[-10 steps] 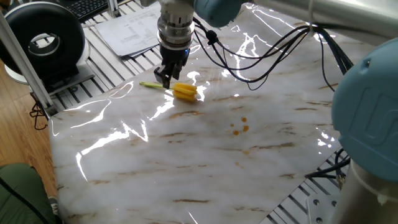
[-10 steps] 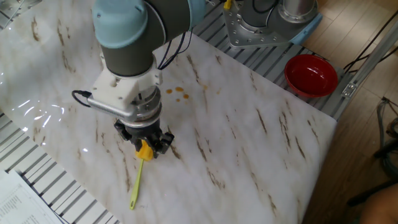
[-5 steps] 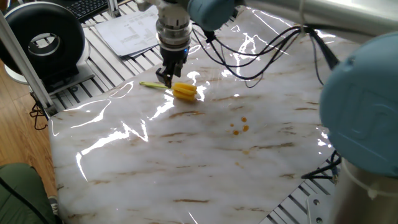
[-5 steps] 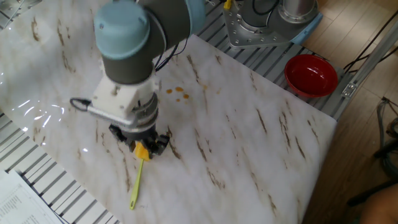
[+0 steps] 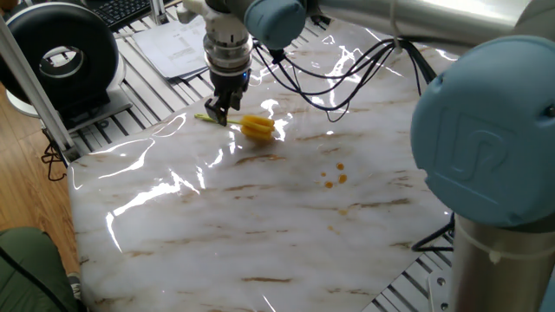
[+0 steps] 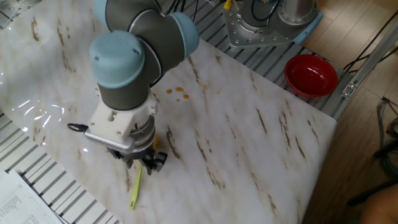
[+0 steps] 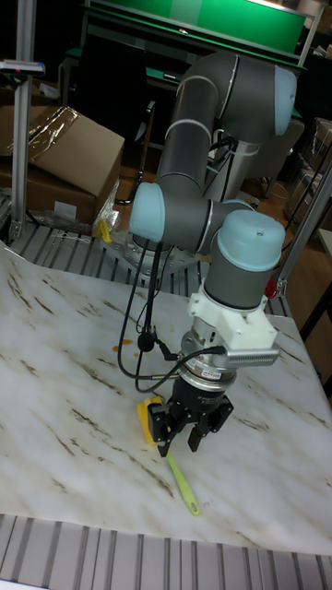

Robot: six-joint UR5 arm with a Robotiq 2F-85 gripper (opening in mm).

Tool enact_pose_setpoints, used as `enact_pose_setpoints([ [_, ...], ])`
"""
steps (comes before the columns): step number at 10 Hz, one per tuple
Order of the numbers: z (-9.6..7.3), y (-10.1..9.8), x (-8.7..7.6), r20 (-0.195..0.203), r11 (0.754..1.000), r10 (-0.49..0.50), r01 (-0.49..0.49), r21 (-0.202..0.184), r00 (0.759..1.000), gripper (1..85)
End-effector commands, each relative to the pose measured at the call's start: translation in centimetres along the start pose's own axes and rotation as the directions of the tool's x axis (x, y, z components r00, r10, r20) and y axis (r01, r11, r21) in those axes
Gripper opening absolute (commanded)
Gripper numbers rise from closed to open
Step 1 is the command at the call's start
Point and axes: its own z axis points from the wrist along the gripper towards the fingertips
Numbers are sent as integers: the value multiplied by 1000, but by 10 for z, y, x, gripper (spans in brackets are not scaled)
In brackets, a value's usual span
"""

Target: Scrub the table with a brush

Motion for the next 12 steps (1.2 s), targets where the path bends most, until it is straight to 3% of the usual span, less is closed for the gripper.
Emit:
enact_pose_setpoints([
  [1, 2, 5, -10, 27, 1000, 17, -16, -23, 999, 513],
  [2, 2, 5, -13, 35, 1000, 20, -20, -24, 999, 513],
  [4, 2, 0, 3, -26, 1000, 6, -6, -1, 1000, 527],
  [5, 3, 2, 6, -50, 1000, 0, 0, -8, 999, 523],
  [7, 14, 8, -15, -86, 1000, -13, 13, 0, 996, 520],
  [10, 21, -4, -16, -117, 997, -56, 61, 45, 992, 517],
  [12, 21, -4, -15, -124, 997, -64, 70, 44, 990, 510],
])
